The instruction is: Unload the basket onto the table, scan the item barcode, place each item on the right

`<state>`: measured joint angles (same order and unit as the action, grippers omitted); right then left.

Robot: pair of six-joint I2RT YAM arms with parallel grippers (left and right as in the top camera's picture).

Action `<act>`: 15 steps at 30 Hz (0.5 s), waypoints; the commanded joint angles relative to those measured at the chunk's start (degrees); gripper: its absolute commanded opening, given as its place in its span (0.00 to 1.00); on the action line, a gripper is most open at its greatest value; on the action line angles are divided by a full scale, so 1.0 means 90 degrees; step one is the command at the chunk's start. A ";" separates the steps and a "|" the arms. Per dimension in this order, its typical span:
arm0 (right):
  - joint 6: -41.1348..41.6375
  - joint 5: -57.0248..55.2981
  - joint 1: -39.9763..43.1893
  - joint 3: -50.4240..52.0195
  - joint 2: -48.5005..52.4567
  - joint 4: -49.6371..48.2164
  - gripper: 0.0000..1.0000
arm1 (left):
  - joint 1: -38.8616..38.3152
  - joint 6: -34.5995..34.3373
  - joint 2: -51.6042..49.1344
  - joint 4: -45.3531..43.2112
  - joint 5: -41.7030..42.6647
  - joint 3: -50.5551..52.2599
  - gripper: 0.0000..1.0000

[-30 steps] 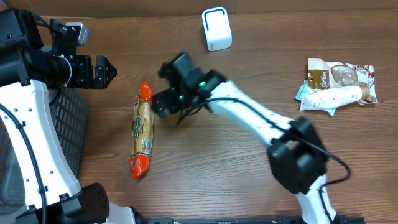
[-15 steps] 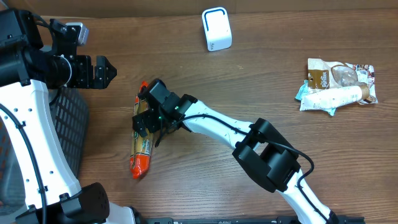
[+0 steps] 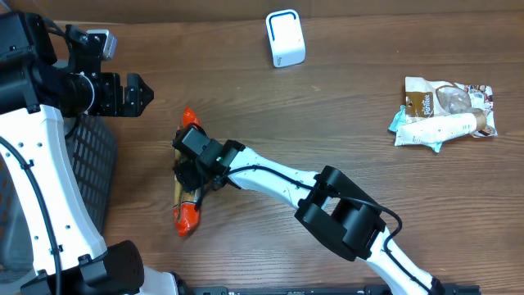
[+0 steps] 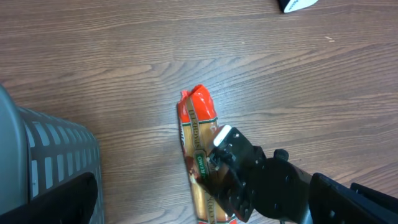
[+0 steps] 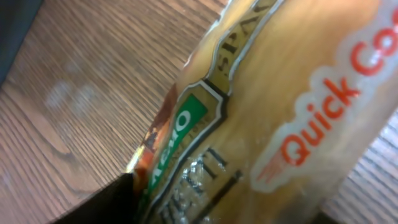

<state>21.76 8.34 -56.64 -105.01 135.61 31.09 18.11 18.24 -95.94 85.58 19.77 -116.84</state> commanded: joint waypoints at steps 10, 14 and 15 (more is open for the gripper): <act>-0.0335 -0.0209 0.0860 -0.0056 -0.0665 0.1511 0.17 | -0.0015 0.0141 -0.0007 -0.0015 0.0070 -0.0029 1.00; -0.0874 -0.0221 0.1195 -0.0056 -0.1224 0.2011 0.08 | -0.0015 0.0141 -0.0007 -0.0015 0.0073 -0.0029 1.00; -0.0979 -0.0289 0.1290 -0.0056 -0.1375 0.2142 0.06 | -0.0015 0.0141 -0.0007 -0.0015 0.0073 -0.0029 0.99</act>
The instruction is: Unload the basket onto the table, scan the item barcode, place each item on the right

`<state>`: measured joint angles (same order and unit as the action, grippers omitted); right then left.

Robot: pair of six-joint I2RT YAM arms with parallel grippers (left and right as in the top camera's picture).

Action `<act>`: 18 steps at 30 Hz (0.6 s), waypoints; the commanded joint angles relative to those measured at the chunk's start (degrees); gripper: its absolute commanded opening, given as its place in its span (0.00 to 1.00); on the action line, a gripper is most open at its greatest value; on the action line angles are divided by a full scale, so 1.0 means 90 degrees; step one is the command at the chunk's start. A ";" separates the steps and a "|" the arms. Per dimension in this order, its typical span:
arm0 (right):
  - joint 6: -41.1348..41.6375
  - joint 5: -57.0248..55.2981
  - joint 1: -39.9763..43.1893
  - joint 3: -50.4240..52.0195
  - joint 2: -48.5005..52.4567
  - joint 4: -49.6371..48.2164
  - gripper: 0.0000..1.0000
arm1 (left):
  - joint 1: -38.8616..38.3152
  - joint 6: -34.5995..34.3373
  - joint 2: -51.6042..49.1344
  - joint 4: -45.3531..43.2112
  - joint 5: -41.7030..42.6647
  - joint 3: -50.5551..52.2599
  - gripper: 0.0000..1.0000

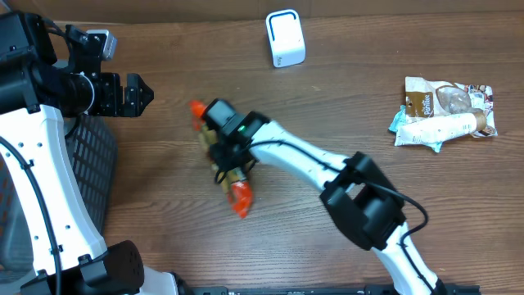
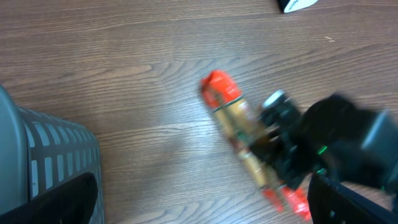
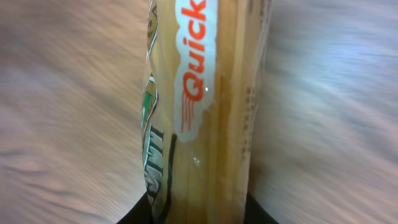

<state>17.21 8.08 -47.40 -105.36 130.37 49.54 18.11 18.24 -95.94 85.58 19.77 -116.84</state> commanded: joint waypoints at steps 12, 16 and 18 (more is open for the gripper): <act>-0.0464 -0.3997 0.0469 0.0308 -0.1149 0.1651 0.04 | -0.0015 0.0138 -0.0007 -0.0015 0.0073 -0.0029 0.99; -0.0459 -0.3978 0.0321 0.0789 -0.1018 0.1630 0.18 | -0.0015 0.0141 -0.0007 -0.0015 0.0073 -0.0029 1.00; -0.0437 -0.3835 0.0197 0.0843 -0.0979 0.1654 0.26 | -0.0015 0.0141 -0.0007 -0.0015 0.0073 -0.0029 1.00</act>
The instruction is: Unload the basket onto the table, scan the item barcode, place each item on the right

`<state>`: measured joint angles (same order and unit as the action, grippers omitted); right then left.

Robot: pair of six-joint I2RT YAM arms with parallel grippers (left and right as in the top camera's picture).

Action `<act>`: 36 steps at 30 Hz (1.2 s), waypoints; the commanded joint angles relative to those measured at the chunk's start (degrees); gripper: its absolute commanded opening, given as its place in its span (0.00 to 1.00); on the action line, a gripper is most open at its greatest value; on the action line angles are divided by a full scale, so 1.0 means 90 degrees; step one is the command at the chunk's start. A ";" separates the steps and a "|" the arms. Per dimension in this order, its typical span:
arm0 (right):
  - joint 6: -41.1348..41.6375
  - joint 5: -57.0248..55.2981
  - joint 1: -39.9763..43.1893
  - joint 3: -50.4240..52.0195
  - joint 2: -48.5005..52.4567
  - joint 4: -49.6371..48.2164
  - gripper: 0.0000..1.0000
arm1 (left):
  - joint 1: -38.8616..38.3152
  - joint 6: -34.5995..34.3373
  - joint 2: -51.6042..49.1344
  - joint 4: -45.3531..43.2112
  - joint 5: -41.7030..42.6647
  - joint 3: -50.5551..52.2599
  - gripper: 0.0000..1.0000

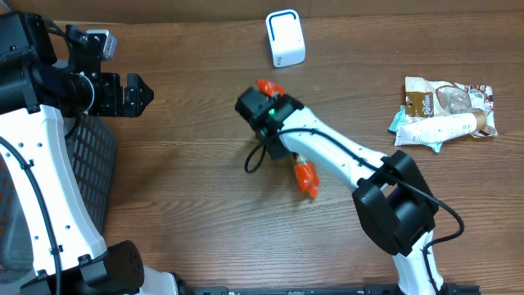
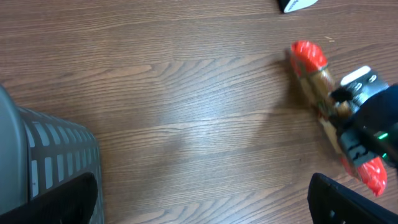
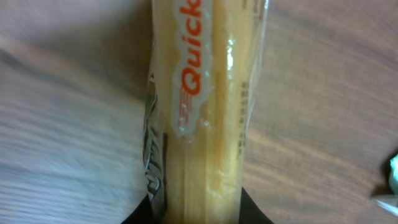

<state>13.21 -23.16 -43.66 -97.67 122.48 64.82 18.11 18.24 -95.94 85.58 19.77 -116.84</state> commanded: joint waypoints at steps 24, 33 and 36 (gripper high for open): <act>0.0022 0.1807 -0.0189 -0.1020 -0.0413 0.0029 0.72 | -0.0015 0.0141 -0.0007 -0.0015 0.0070 -0.0029 1.00; -0.1792 0.5134 0.1870 -0.0979 -0.0534 0.0622 0.77 | -0.0015 0.0141 -0.0007 -0.0015 0.0073 -0.0029 0.99; -0.2492 0.6268 0.2370 -0.0563 -0.0401 0.0668 0.76 | -0.0015 0.0141 -0.0007 -0.0015 0.0073 -0.0029 1.00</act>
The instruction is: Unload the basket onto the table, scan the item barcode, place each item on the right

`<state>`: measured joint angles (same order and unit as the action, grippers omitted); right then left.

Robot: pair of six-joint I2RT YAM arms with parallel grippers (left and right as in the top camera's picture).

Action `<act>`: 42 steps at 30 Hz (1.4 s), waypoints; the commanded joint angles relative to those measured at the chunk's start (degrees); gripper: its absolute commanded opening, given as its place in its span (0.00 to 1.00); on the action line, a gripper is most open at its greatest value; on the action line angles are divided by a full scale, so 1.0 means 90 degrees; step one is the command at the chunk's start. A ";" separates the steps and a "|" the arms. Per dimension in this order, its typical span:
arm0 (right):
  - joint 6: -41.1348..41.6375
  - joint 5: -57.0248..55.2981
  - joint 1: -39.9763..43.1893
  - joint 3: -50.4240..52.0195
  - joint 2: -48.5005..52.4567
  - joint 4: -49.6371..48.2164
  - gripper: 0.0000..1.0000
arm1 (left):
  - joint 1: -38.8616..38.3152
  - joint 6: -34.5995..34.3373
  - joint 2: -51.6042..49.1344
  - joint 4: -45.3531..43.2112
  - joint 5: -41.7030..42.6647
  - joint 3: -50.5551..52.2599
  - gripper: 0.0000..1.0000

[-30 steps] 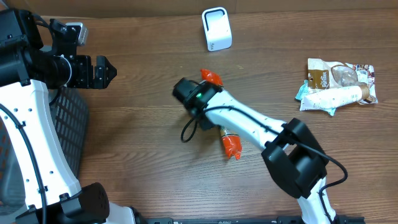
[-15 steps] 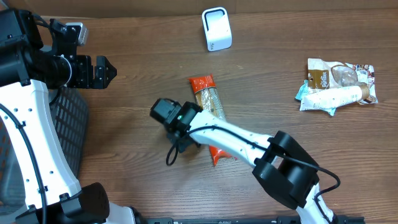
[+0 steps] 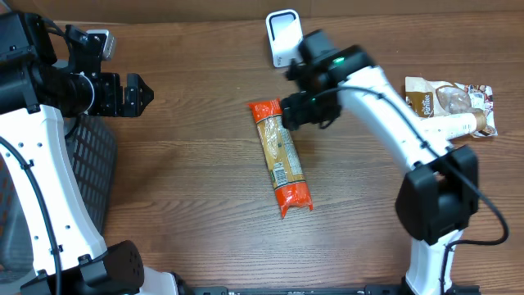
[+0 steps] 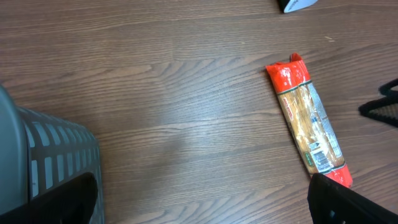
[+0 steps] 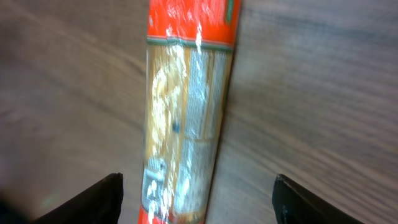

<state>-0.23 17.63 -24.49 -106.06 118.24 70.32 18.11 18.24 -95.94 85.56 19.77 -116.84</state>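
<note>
A long spaghetti packet (image 3: 281,156) with red ends lies flat on the wooden table, its printed label side up; it also shows in the left wrist view (image 4: 309,129) and the right wrist view (image 5: 185,118). My right gripper (image 3: 304,115) is open just above the packet's far end, with nothing between its fingers (image 5: 99,198). The white scanner (image 3: 284,38) stands at the table's far edge, just beyond that gripper. My left gripper (image 3: 135,94) is open and empty at the far left, well away from the packet.
A grey mesh basket (image 3: 92,168) stands at the left edge, under my left arm, and shows in the left wrist view (image 4: 43,149). Snack bags (image 3: 442,111) lie at the right side of the table. Bare wood (image 3: 196,188) lies between basket and packet.
My right gripper was shut on the packet, holding it slantwise; now it is open and the packet lies on the table, lengthwise toward the front. The gripper is now nearer the scanner. The left arm is unmoved.
My right gripper was shut on the packet at the table's left-centre. At each later moment it held it further right and nearer the scanner. Now the packet is let go at the centre, label side up. My left gripper stayed open at the far left.
</note>
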 commanded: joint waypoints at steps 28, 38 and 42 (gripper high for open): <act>0.0056 0.2771 -0.0129 0.3320 0.0199 -0.3347 0.39 | -0.0015 0.0141 -0.0007 -0.0012 0.0070 -0.0029 0.99; 0.0056 0.3128 -0.0221 0.3152 0.0177 -0.3208 0.08 | -0.0015 0.0141 -0.0007 -0.0012 0.0073 -0.0029 1.00; 0.0051 0.2841 -0.0182 0.2759 -0.0063 -0.2647 0.06 | -0.0015 0.0141 -0.0007 -0.0012 0.0073 -0.0029 1.00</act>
<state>0.60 43.13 -26.28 -77.71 119.87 45.25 18.11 18.24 -95.94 85.58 19.77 -116.84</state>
